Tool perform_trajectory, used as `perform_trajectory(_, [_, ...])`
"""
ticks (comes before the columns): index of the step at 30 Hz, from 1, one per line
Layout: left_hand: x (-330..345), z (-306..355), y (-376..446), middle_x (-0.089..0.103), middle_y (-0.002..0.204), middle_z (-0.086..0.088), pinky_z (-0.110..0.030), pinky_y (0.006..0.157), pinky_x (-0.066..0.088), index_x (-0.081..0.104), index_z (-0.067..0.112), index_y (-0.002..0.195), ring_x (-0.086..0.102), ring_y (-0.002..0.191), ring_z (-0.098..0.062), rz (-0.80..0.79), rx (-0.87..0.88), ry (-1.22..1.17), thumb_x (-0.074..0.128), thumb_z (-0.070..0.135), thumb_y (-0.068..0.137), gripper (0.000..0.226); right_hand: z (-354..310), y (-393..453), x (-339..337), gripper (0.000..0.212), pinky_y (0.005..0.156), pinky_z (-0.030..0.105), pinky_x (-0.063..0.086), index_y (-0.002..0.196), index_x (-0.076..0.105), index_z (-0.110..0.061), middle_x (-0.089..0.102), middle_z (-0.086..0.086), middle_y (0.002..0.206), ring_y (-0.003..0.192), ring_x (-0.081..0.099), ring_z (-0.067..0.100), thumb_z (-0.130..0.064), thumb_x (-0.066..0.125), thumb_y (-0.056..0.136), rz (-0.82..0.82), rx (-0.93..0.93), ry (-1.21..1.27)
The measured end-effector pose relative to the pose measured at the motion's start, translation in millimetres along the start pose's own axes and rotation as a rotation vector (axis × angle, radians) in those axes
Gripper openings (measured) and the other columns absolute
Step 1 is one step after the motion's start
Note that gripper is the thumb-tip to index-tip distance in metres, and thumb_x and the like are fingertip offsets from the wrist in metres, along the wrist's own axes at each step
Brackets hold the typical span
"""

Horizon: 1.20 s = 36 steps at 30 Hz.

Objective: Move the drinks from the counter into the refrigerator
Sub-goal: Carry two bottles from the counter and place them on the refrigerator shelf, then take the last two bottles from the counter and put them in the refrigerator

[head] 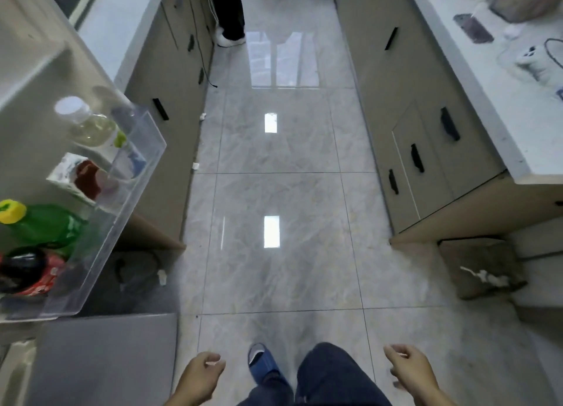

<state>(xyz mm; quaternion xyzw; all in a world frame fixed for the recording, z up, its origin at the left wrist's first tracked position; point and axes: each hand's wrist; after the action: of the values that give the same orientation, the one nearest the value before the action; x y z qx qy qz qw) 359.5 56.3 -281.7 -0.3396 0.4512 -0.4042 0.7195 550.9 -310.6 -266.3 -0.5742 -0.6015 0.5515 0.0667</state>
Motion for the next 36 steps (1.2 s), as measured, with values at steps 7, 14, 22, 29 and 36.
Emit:
perform_trajectory(7, [-1.8, 102.6, 44.9, 0.062, 0.082, -0.009, -0.024, 0.055, 0.04, 0.063, 0.009, 0.097, 0.049, 0.061, -0.02, -0.025, 0.013, -0.157, 0.058, 0.019, 0.096, 0.011, -4.0, 18.8, -10.2, 0.02, 0.083, 0.041, 0.053, 0.092, 0.069, 0.003, 0.07, 0.022, 0.09, 0.087, 0.067, 0.036, -0.013, 0.077, 0.082, 0.086, 0.113, -0.002])
perform_trajectory(14, [2.1, 194.7, 88.2, 0.066, 0.087, -0.009, -0.028, 0.058, 0.047, 0.063, 0.012, 0.099, 0.053, 0.063, -0.021, 0.046, -0.011, -0.206, 0.059, 0.022, 0.095, 0.011, -85.3, 88.4, -27.9, 0.018, 0.089, 0.039, 0.048, 0.084, 0.068, 0.009, 0.068, 0.019, 0.084, 0.084, 0.063, 0.029, -0.008, 0.074, 0.083, 0.019, 0.124, -0.018])
perform_trajectory(22, [6.0, 270.6, 99.1, 0.069, 0.088, -0.016, -0.031, 0.063, 0.048, 0.063, 0.007, 0.096, 0.056, 0.067, -0.026, 0.233, -0.096, -0.357, 0.062, 0.018, 0.094, 0.011, -285.8, 201.7, -40.0, 0.024, 0.068, 0.032, 0.05, 0.106, 0.063, -0.008, 0.06, 0.008, 0.086, 0.075, 0.059, 0.028, -0.026, 0.068, 0.09, -0.159, -0.078, -0.127])
perform_trajectory(29, [4.9, 325.1, 98.2, 0.062, 0.063, -0.02, -0.026, 0.054, 0.035, 0.06, -0.003, 0.068, 0.051, 0.057, -0.023, 0.389, -0.095, -0.394, 0.066, -0.002, 0.086, 0.018, -449.5, 241.1, -3.5, 0.019, 0.057, 0.029, 0.049, 0.102, 0.064, -0.01, 0.064, 0.006, 0.083, 0.067, 0.059, 0.022, -0.026, 0.065, 0.091, -0.235, -0.268, -0.183])
perform_trajectory(36, [3.2, 401.4, 131.6, 0.035, 0.04, 0.018, -0.009, 0.047, 0.021, 0.033, 0.027, 0.045, 0.032, 0.046, 0.0, 0.608, 0.185, -0.479, 0.051, 0.006, 0.067, 0.036, -575.0, 260.1, 46.6, 0.012, 0.057, 0.03, 0.047, 0.098, 0.062, -0.016, 0.061, 0.006, 0.078, 0.064, 0.053, 0.021, -0.023, 0.065, 0.09, -0.313, -0.36, -0.237])
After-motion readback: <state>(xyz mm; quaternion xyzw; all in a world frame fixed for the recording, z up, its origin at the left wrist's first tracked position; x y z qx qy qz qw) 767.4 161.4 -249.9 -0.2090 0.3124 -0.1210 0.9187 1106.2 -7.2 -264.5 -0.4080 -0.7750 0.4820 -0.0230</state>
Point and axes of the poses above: each hand's wrist, its own y-axis towards the middle knuckle, its own x-axis out of the palm, z = x × y
